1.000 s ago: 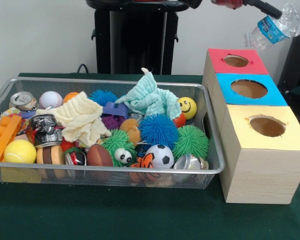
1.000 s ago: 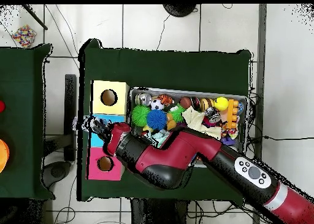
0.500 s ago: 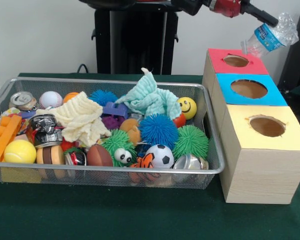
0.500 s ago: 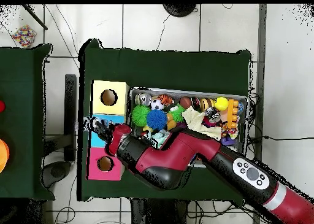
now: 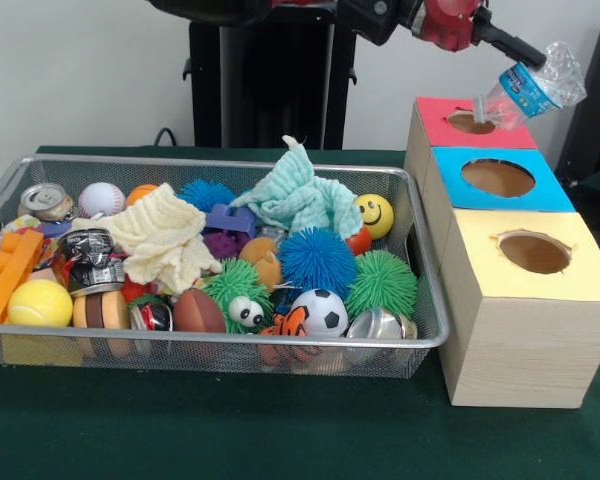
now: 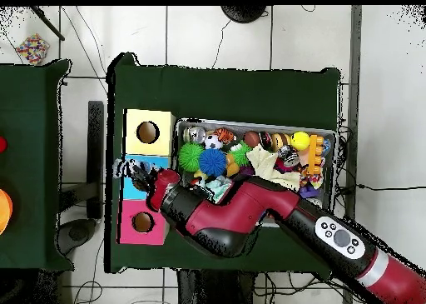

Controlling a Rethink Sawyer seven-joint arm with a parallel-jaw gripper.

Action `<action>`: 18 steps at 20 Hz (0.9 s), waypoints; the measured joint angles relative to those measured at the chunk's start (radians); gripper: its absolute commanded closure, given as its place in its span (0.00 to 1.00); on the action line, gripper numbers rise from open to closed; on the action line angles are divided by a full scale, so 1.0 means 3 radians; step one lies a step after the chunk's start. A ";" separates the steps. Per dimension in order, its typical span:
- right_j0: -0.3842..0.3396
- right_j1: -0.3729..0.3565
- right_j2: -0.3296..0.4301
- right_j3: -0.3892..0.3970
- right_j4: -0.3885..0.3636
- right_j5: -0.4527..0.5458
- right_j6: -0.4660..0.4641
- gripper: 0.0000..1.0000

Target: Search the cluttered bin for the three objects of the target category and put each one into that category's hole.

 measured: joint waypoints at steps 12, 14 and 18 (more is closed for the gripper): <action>0.0112 0.0003 -0.0101 -0.0001 -0.0368 -0.0343 0.0001 1.00; 0.0189 -0.0043 -0.0150 0.0000 -0.0471 -0.0439 0.0001 1.00; 0.0259 -0.0087 -0.0214 -0.0001 -0.0498 -0.0467 0.0001 1.00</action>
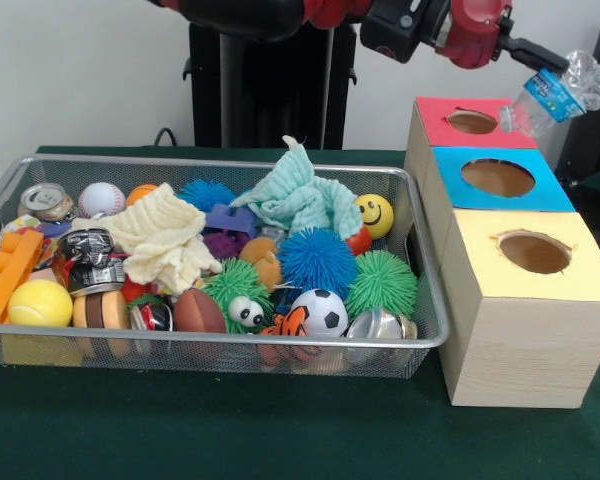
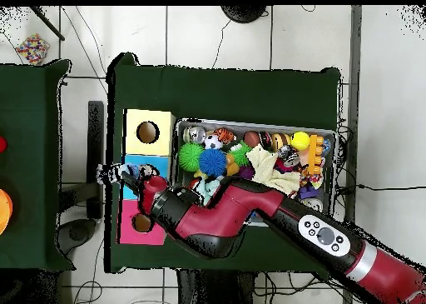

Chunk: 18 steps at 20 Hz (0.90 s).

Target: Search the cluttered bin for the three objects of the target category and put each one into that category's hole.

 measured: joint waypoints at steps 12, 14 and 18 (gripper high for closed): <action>0.0086 -0.0058 -0.0174 -0.0001 0.0001 0.0003 0.0000 1.00; 0.0081 -0.0040 -0.0201 -0.0001 0.0037 0.0003 0.0000 1.00; 0.0036 0.0064 -0.0210 -0.0007 0.0179 0.0055 0.0000 1.00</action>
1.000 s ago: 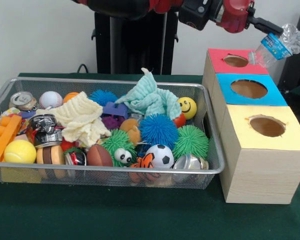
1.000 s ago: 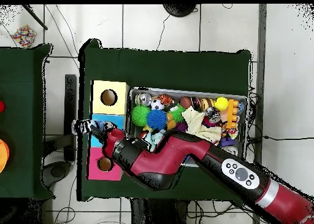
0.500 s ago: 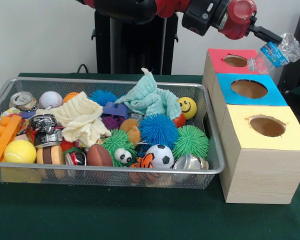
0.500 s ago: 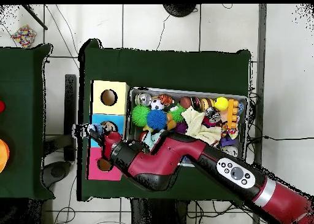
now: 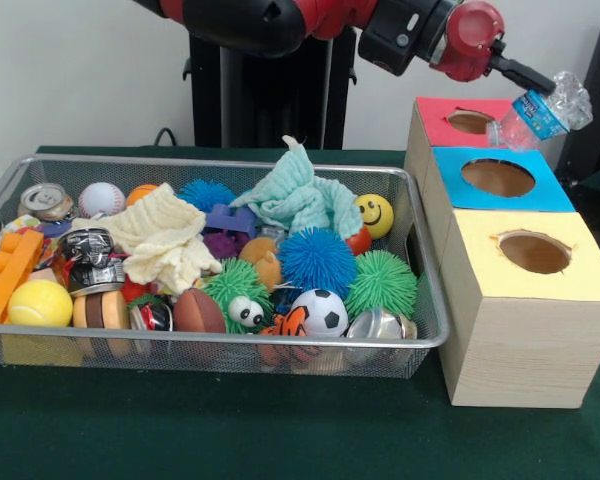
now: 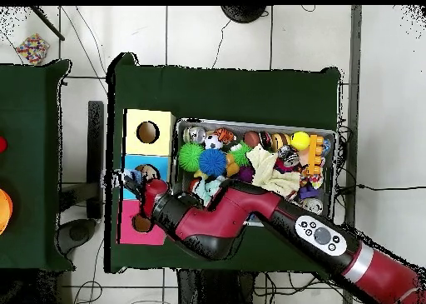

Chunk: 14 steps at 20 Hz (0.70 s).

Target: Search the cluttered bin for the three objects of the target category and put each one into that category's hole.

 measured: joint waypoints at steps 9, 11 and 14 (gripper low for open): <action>-0.0215 0.0428 -0.0005 -0.0073 0.0383 0.0513 -0.0003 1.00; -0.0254 0.0512 -0.0005 -0.0084 0.0425 0.0594 -0.0004 1.00; -0.0315 0.0653 -0.0005 -0.0090 0.0466 0.0677 -0.0020 1.00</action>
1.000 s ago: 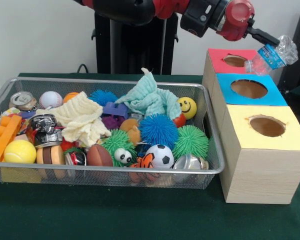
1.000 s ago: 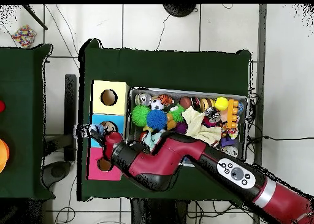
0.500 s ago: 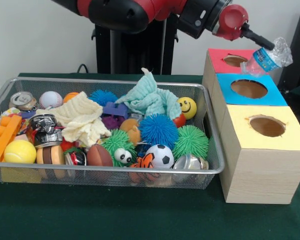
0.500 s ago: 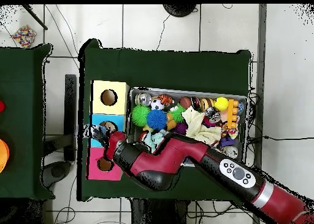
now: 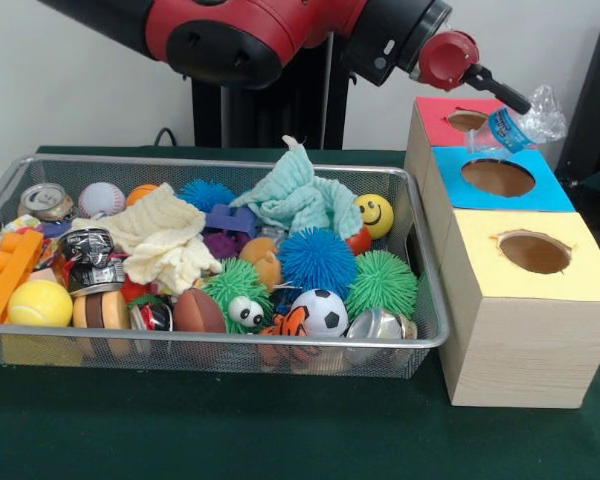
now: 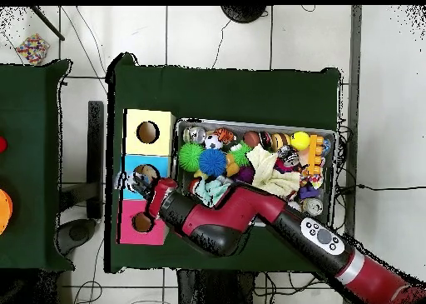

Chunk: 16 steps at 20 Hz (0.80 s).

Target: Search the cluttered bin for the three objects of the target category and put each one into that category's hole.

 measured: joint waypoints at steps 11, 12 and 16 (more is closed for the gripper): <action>-0.0234 0.0523 0.0001 -0.0002 0.0053 0.0004 -0.0483 1.00; -0.0249 0.0561 0.0001 -0.0003 0.0053 0.0004 -0.0537 1.00; -0.0282 0.0686 0.0001 -0.0003 0.0073 0.0004 -0.0722 1.00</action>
